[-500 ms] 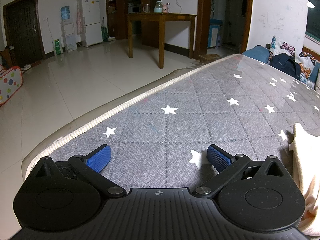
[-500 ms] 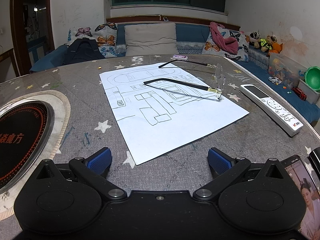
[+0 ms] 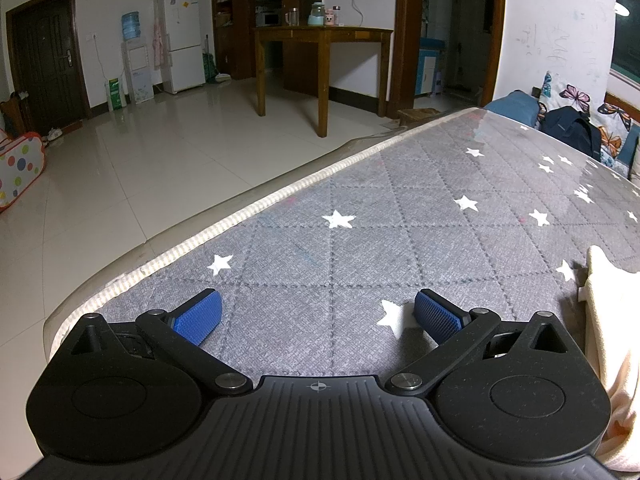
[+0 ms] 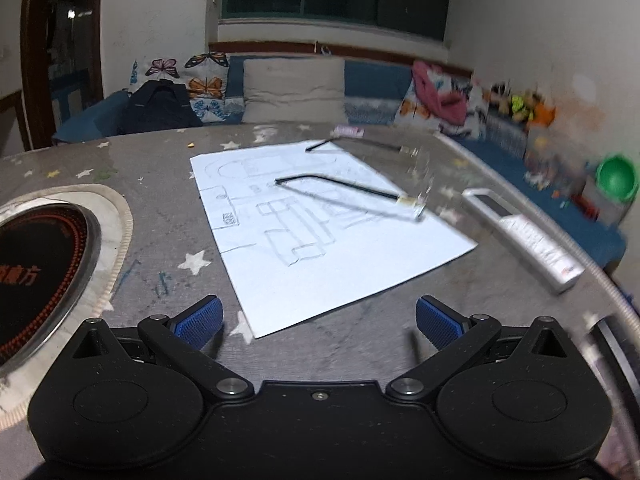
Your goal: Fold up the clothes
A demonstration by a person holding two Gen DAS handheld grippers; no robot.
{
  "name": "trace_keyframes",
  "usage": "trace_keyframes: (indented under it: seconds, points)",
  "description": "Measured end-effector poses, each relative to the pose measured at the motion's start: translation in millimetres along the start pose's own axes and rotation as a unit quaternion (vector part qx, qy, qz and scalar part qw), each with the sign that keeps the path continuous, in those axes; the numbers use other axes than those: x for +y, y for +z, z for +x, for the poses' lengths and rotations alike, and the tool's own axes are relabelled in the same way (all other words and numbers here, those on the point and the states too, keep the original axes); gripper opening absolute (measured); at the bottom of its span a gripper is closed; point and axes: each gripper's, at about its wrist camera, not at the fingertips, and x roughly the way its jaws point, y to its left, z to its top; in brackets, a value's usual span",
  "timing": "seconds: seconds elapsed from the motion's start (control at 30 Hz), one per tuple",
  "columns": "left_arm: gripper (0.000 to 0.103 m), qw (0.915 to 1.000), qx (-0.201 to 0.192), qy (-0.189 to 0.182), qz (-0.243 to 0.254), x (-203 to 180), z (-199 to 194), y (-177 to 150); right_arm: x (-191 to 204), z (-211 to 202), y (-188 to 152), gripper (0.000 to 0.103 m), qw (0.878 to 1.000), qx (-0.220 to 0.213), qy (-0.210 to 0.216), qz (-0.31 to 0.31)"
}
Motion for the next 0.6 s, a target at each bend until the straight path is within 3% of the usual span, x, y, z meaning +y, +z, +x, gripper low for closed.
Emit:
trace_keyframes:
  seconds: [0.2,0.53,0.6]
  points:
    - [0.103,1.0,0.0,0.001,0.001,-0.2,-0.1,0.0,16.8,-19.1,1.2,0.103,1.0,-0.002,0.026,0.006]
    - [0.103,0.9999,0.0,-0.007,0.012,2.1,-3.4,0.4,107.0,-54.6,-9.7,0.103,0.994,-0.001,0.104,-0.039]
    - [0.103,0.9997,0.001,-0.011,0.02,4.3,-1.6,0.3,92.4,-62.8,-0.7,0.103,0.993,-0.003,0.114,-0.041]
